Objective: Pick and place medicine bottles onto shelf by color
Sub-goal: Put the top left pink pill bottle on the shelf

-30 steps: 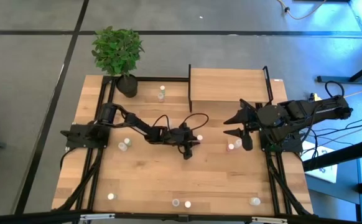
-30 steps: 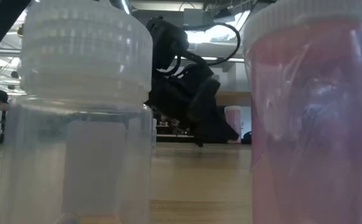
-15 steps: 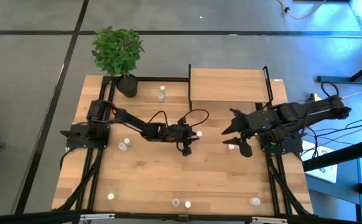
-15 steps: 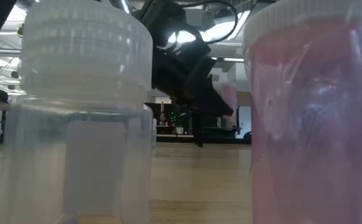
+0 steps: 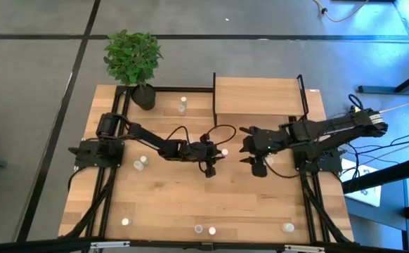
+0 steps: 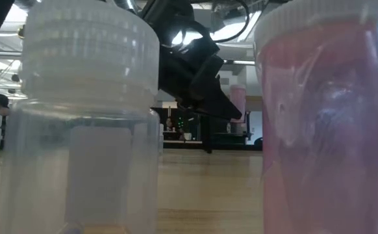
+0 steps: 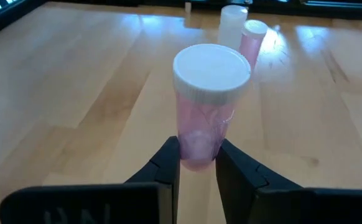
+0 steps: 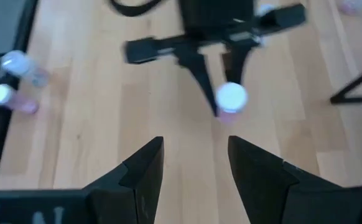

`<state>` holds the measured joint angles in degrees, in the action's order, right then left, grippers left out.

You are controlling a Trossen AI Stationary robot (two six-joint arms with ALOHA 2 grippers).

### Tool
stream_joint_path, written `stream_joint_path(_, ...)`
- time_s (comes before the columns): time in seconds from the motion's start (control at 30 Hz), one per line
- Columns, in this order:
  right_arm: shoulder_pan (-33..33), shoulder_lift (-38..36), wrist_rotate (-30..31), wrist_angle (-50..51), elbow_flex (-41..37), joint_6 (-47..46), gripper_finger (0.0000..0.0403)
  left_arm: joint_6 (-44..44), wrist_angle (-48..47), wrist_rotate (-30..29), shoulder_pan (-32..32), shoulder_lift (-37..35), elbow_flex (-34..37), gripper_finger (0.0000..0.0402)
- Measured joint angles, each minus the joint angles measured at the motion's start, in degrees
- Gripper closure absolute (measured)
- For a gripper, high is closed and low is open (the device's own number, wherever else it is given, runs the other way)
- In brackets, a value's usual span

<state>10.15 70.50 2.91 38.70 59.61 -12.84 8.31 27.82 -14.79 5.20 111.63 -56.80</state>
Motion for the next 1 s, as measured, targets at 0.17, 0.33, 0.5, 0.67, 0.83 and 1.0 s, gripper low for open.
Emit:
stream_joint_path(0.17,-1.62,2.27,-0.02,-0.46,0.00,-1.75,0.0221,0.01,-0.19,-0.15,0.10,0.00,0.00,0.0337)
stream_joint_path(0.33,-2.31,4.50,-2.55,-0.82,0.00,-0.22,0.0221,0.03,-0.19,-0.18,0.12,0.00,0.00,0.0337)
stream_joint_path(0.5,-2.49,6.95,-2.97,-3.96,0.00,1.71,0.0221,0.06,-0.19,-0.18,0.19,0.00,0.00,0.0337)
stream_joint_path(0.67,-2.49,8.10,-2.35,-4.79,0.00,2.87,0.0221,0.06,-0.20,-0.17,0.23,0.02,0.00,0.0337)
stream_joint_path(0.83,-2.80,8.32,0.01,-5.22,0.00,2.97,0.0221,0.06,-0.19,-0.17,0.23,0.02,0.00,0.0337)
stream_joint_path(1.0,-2.86,9.15,-0.13,-6.35,0.00,5.80,0.0221,0.06,-0.19,-0.17,0.23,0.04,0.00,0.0337)
